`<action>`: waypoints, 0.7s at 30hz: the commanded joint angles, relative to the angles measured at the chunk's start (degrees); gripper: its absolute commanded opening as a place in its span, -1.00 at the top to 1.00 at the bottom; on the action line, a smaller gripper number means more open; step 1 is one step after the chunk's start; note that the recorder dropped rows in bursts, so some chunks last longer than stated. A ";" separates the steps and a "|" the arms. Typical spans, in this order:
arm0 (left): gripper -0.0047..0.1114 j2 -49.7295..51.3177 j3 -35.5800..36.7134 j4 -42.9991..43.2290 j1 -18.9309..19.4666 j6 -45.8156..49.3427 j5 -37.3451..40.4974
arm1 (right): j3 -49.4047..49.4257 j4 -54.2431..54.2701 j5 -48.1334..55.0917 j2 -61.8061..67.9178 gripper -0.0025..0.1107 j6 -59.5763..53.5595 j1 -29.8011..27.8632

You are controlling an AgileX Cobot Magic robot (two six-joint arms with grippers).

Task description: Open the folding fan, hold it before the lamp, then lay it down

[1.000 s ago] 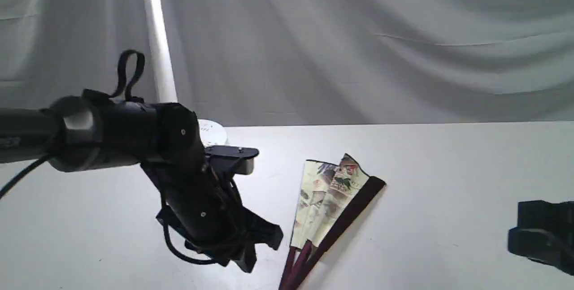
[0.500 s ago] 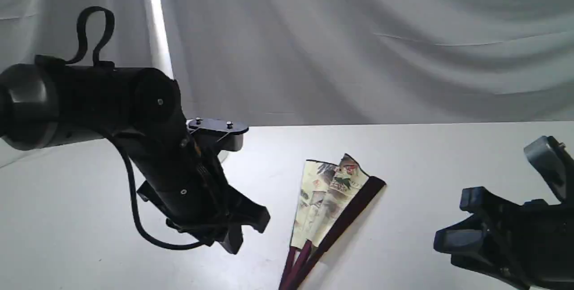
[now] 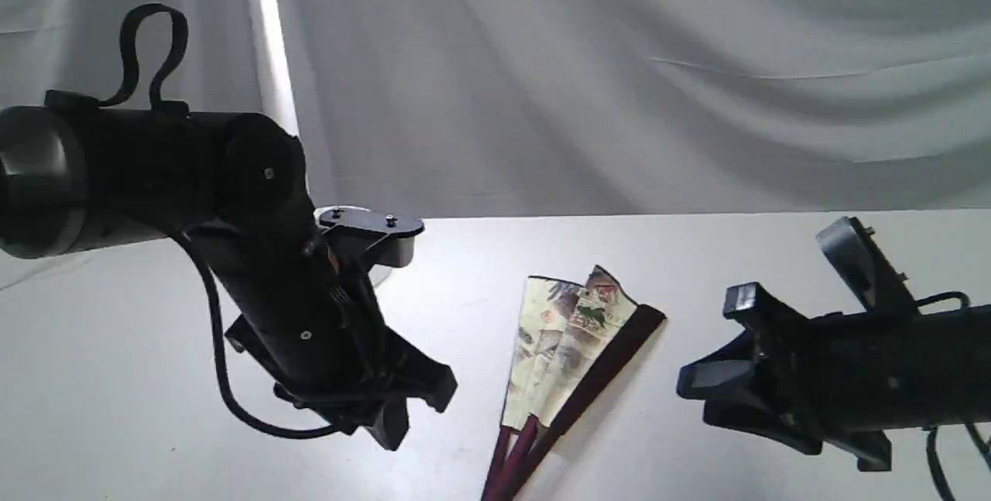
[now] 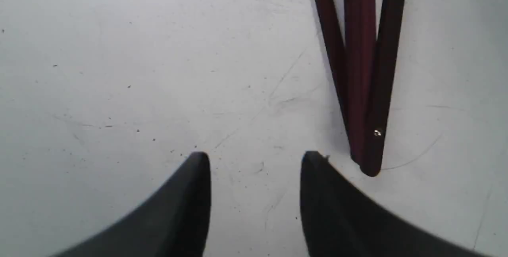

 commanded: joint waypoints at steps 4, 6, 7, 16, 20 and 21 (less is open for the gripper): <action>0.28 -0.65 0.24 0.24 0.05 -0.07 -0.33 | -2.72 2.05 -6.70 1.82 0.32 0.70 7.70; 0.28 -0.65 0.24 0.38 0.05 -0.07 -0.77 | -4.17 3.23 -6.14 2.93 0.32 1.31 8.94; 0.28 -0.65 0.24 0.38 0.05 -0.07 -0.90 | -5.17 4.06 -5.76 3.79 0.32 1.80 9.65; 0.28 -0.65 0.24 1.23 0.05 -0.07 -0.76 | -9.31 11.72 -2.96 12.65 0.32 1.91 10.06; 0.28 -0.65 0.24 1.23 0.05 -0.07 -0.76 | -9.73 13.74 -2.96 16.21 0.32 1.91 10.21; 0.28 -0.65 0.24 1.23 0.05 -0.07 -0.76 | -9.73 14.11 -2.96 16.65 0.32 1.91 10.28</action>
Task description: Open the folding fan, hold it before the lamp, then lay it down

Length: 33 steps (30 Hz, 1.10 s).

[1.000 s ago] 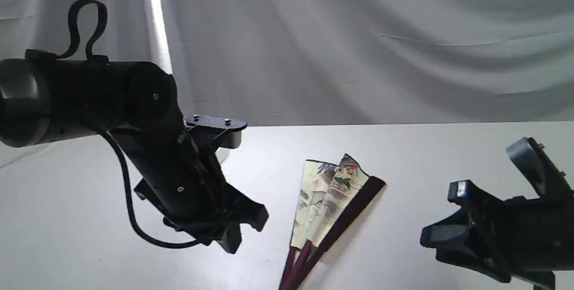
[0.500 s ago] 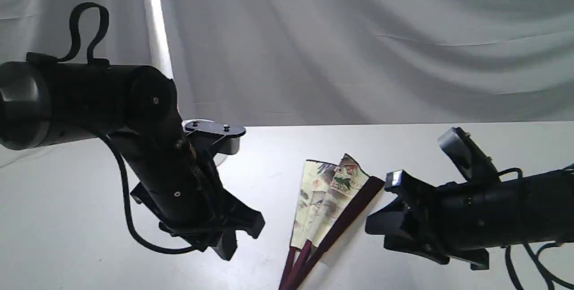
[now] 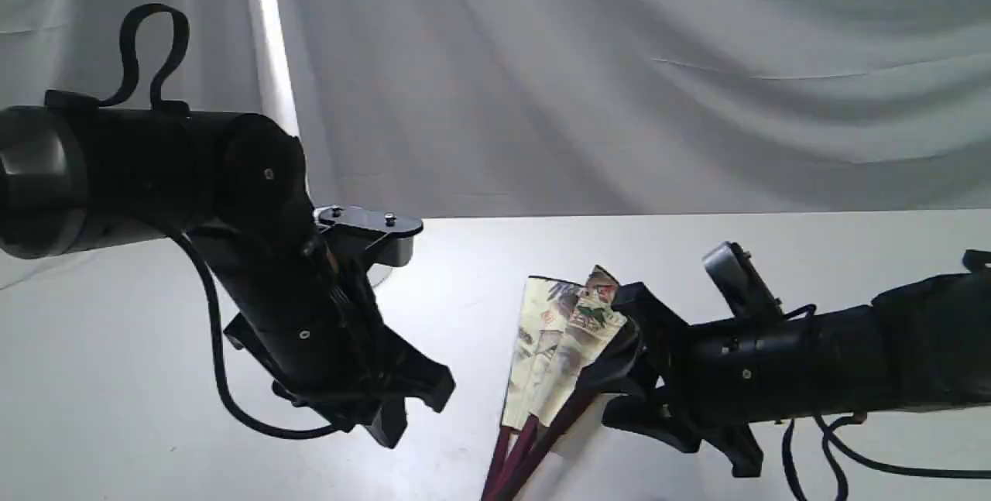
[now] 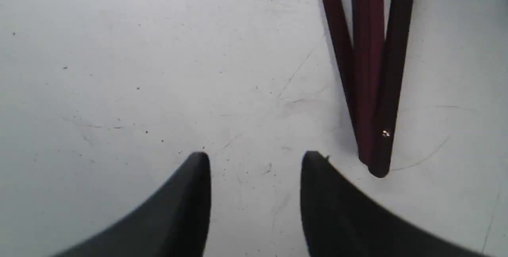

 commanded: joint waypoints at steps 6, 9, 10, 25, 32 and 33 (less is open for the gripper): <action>0.28 -0.65 0.24 0.44 0.05 -0.07 -0.88 | -0.40 5.02 -0.28 4.88 0.32 -1.15 2.37; 0.28 -0.65 0.24 0.44 0.05 -0.07 -0.78 | -1.00 5.02 -3.03 5.60 0.32 -0.83 2.95; 0.28 -0.65 0.24 0.44 0.05 -0.07 -0.78 | -1.00 5.02 -4.67 5.60 0.32 -0.17 3.42; 0.28 -0.65 0.24 0.32 0.05 -0.07 -0.77 | -5.92 5.02 -8.74 5.60 0.32 0.75 5.14; 0.28 -0.65 0.24 0.32 0.05 -0.07 -0.87 | -6.04 5.02 -13.02 5.60 0.32 4.10 5.17; 0.28 -0.54 0.24 0.32 0.05 -0.07 -0.88 | -6.04 5.02 -13.02 5.60 0.32 4.10 5.17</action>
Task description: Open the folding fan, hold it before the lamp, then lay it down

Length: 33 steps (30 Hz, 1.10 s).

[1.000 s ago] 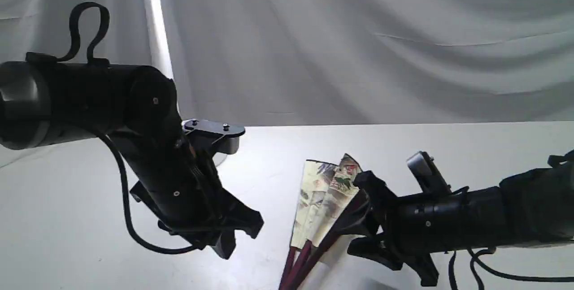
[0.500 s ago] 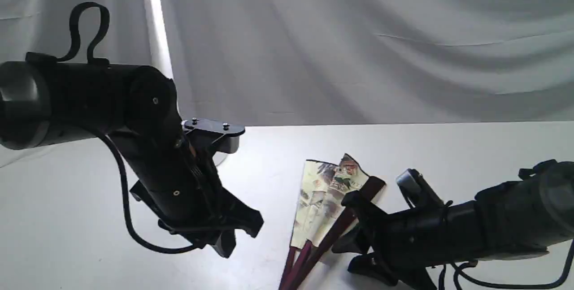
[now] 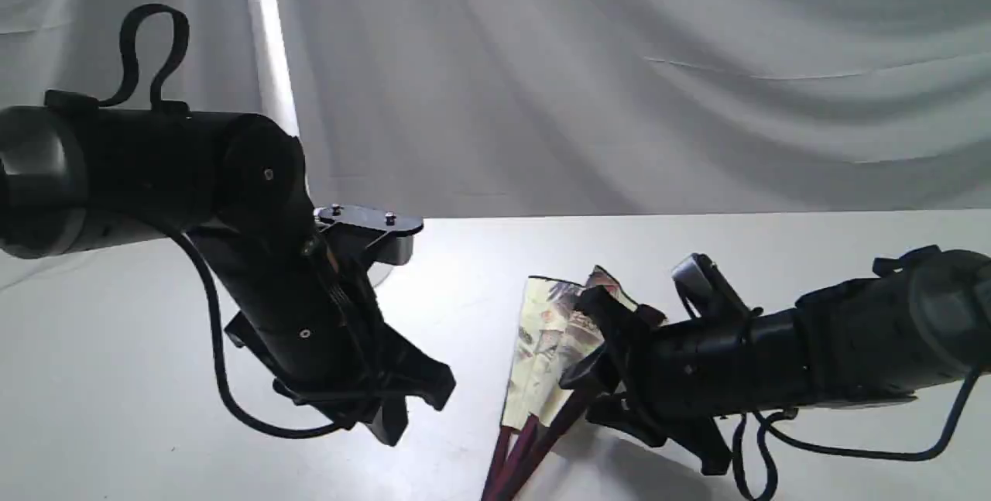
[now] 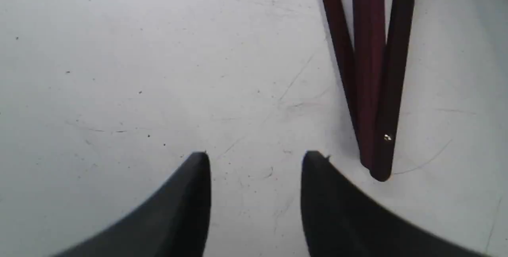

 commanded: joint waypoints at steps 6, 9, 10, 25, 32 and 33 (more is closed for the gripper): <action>0.28 -0.54 0.24 0.11 0.05 -0.07 -0.73 | -0.14 -0.10 -1.75 -0.11 0.32 0.14 0.04; 0.28 -0.54 0.24 0.11 0.05 -0.17 -0.73 | -0.34 -0.10 -1.73 -0.11 0.32 -0.51 0.04; 0.28 -0.54 0.24 0.11 0.05 -0.17 -0.73 | -0.46 -0.10 -1.73 0.02 0.31 -1.13 0.04; 0.28 -0.54 0.24 0.11 0.05 -0.06 -0.82 | -2.39 -0.10 1.53 5.01 0.13 0.39 0.04; 0.28 -0.54 0.24 0.00 0.05 -0.18 -1.34 | -3.75 -0.10 0.31 5.40 0.13 0.52 1.10; 0.28 -0.54 0.24 0.00 0.05 -0.18 -1.34 | -4.17 -0.10 0.71 5.81 0.13 0.52 1.10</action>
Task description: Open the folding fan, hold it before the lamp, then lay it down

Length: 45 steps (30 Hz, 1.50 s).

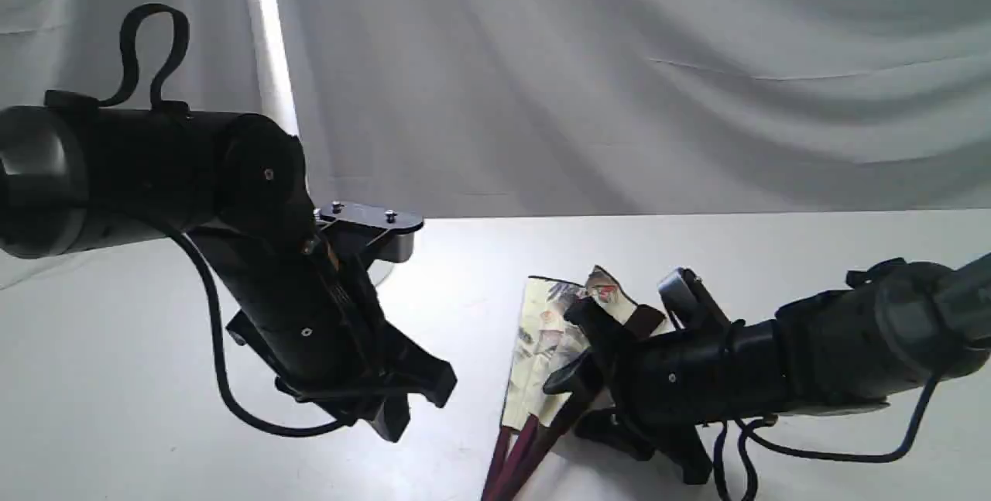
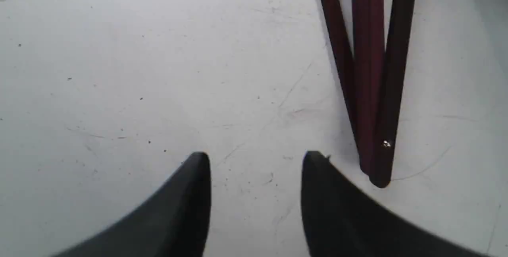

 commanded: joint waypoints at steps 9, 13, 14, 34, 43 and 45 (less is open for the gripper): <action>0.28 -0.54 0.24 0.00 0.05 -0.19 -0.84 | -3.07 -0.79 1.07 3.05 0.13 1.69 0.59; 0.28 -0.54 0.24 0.00 0.05 -0.06 -1.33 | -3.07 -0.79 2.01 3.05 0.25 1.12 0.59; 0.28 -0.54 0.24 0.00 0.05 -0.06 -1.33 | -3.07 -0.79 2.01 3.05 0.33 1.12 0.59; 0.28 -0.54 0.24 0.34 0.05 -0.06 -1.21 | -3.07 -0.79 21.04 3.05 0.96 -8.17 -6.27; 0.28 -0.54 0.24 0.34 0.05 -0.06 -1.33 | -3.07 -1.57 34.81 3.05 0.96 -14.35 -11.63; 0.28 -0.54 0.24 0.34 0.05 0.16 -1.56 | -3.07 -1.57 37.50 3.05 0.96 -15.84 -12.58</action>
